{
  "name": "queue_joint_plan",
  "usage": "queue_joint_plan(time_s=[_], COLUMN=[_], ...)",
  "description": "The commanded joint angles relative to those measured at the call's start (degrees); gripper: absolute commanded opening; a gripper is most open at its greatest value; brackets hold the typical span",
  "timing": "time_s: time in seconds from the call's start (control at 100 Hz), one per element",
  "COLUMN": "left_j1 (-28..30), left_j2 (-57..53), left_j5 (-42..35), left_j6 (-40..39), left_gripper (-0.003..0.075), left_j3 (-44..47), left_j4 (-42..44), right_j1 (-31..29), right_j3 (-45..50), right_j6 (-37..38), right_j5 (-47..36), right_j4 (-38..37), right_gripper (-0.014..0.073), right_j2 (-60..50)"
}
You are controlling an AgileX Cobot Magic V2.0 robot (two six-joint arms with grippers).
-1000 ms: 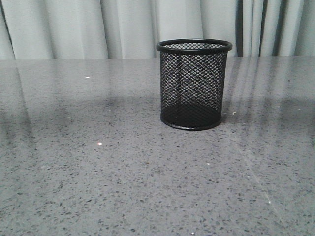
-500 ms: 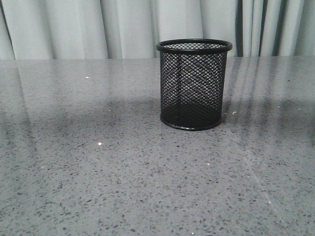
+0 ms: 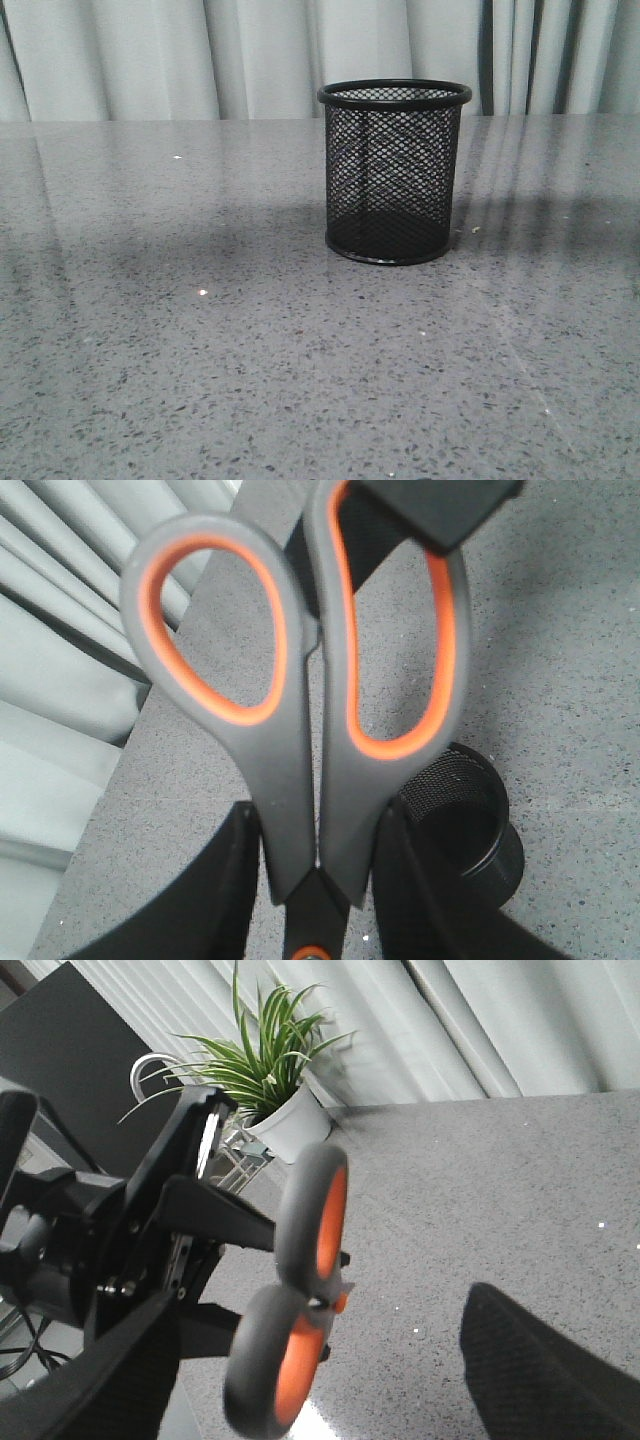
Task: Put scissors into bucket
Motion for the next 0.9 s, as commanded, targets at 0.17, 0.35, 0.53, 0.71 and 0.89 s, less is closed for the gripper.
queue_joint_plan(time_s=[0.17,0.35,0.53,0.71,0.89], left_j1=[-0.51,-0.51,-0.51,-0.51,-0.51], left_j2=[-0.76,-0.76,-0.76,-0.76,-0.88], left_j5=[-3.63,-3.63,-3.63,-3.63,-3.74], left_j6=[-0.64,-0.64,-0.64,-0.64,-0.64], left_gripper=[0.0093,0.0093,0.0094,0.0181,0.0460], left_j3=[-1.83,-1.83,-1.83,-1.83,-1.83], left_j4=[-2.53,-2.53,-2.63,-4.51,-4.97], right_j1=[0.12,0.12,0.12,0.12,0.12], right_j3=[-3.48,-3.48,-3.48,-3.48,-3.48], right_j6=[-0.83,-0.83,-1.06,-1.14,-1.14], right_j5=[0.19,0.29,0.29,0.29,0.29], right_j4=[3.46,4.07,4.43,4.70,4.82], right_gripper=[0.0517,0.0387,0.0136,-0.0073,-0.0074], right_j2=[2.56,3.62,4.24,4.23,4.23])
